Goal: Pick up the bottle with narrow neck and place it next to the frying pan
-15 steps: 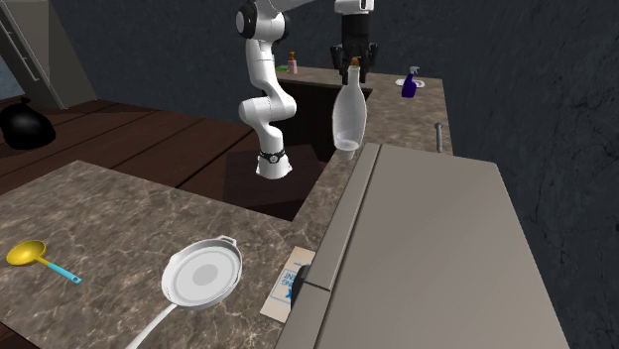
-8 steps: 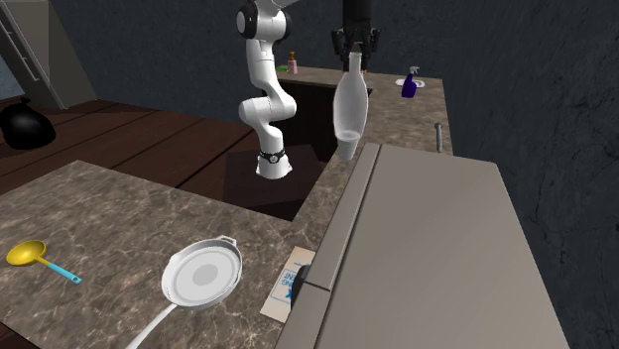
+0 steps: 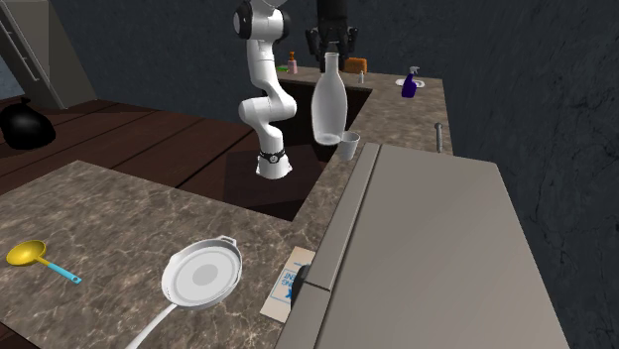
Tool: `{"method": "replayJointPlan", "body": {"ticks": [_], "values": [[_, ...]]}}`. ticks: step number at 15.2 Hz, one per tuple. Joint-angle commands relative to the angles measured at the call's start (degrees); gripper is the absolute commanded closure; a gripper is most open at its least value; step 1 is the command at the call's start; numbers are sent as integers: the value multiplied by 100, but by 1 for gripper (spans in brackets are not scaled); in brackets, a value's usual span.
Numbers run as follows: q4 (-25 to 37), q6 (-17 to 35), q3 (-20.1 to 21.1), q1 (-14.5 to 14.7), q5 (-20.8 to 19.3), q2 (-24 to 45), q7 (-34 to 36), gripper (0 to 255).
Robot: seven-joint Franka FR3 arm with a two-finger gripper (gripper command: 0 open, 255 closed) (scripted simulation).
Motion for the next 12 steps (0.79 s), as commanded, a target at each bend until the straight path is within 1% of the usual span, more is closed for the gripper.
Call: {"method": "replayJointPlan", "body": {"ticks": [1, 7, 12], "values": [[-15, -23, -234, -83, -41, -28, -326, 255], [19, -14, -867, -321, -178, 45, -1197, 255], [238, -14, -1377, -526, -273, 280, -1911, 255]]}}
